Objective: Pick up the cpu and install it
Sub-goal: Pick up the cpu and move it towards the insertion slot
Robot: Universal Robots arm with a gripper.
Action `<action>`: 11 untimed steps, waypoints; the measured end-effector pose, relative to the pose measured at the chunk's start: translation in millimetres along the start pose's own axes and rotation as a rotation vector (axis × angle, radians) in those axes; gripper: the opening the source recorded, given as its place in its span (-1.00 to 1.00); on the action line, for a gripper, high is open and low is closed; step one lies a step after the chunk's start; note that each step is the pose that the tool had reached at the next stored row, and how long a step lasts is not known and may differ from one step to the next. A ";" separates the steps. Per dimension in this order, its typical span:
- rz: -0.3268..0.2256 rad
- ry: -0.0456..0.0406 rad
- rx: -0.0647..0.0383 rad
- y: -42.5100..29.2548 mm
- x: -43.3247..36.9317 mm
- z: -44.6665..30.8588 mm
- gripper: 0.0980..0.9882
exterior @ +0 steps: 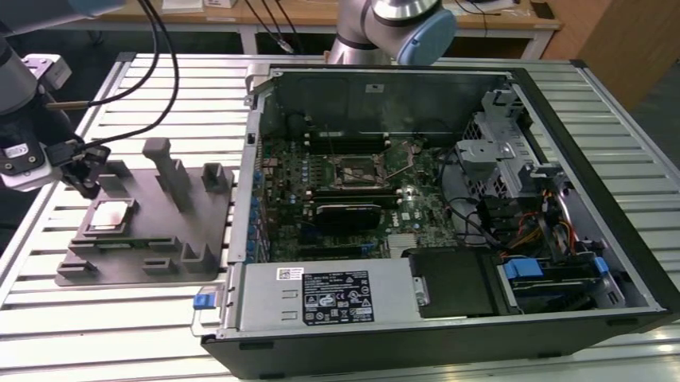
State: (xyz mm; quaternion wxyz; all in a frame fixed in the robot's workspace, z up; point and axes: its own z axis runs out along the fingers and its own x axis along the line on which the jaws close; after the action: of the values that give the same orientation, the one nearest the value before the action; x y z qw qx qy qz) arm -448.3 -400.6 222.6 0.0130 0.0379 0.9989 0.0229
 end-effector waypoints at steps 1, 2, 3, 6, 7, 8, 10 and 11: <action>0.000 0.0000 0.000 -0.2 0.0 1.0 -0.98; 0.000 0.0001 0.000 -0.4 0.0 2.0 -0.98; 0.000 0.0002 0.000 -0.6 -0.1 2.8 -0.98; 0.000 0.0009 0.000 -1.0 -1.2 4.9 -0.98; 0.000 0.0009 0.000 -1.0 -1.9 5.6 -0.98; 0.000 0.0009 0.000 -1.0 -2.6 6.4 -0.98; 0.000 0.0012 0.000 -1.1 -4.0 7.7 -0.98; 0.000 0.0014 0.000 -1.3 -4.7 8.3 -0.98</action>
State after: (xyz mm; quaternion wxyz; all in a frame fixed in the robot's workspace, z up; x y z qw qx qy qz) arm -443.6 -401.8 214.4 0.0123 0.0379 0.9989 0.0229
